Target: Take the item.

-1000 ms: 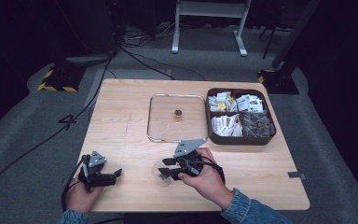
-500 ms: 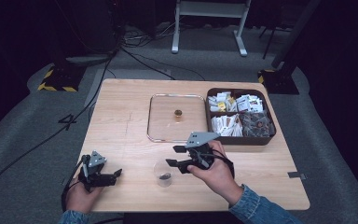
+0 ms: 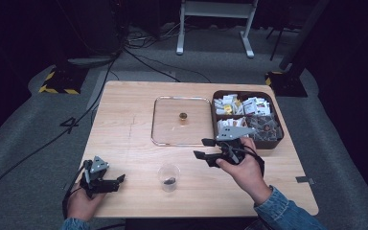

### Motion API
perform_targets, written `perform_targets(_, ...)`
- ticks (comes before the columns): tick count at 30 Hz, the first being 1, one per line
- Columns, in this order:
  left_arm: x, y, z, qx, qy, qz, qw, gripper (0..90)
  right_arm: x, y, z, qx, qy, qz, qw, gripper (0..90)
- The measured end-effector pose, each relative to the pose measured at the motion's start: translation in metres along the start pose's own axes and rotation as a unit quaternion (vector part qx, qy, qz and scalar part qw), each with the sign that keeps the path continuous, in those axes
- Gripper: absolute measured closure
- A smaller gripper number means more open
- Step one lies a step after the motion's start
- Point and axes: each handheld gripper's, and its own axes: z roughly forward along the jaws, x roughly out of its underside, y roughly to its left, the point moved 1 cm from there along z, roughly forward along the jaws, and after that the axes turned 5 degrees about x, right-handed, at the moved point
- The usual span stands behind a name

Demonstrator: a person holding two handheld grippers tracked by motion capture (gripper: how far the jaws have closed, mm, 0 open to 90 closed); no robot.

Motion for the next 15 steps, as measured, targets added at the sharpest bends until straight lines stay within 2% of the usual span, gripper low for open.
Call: perform_targets(15, -0.001, 0.001, 0.000, 0.000, 0.003, 0.001, 1.0000, 15.7, 0.017, -0.034, -0.030, 0.045, 0.002, 0.028, 0.9986, 43.0)
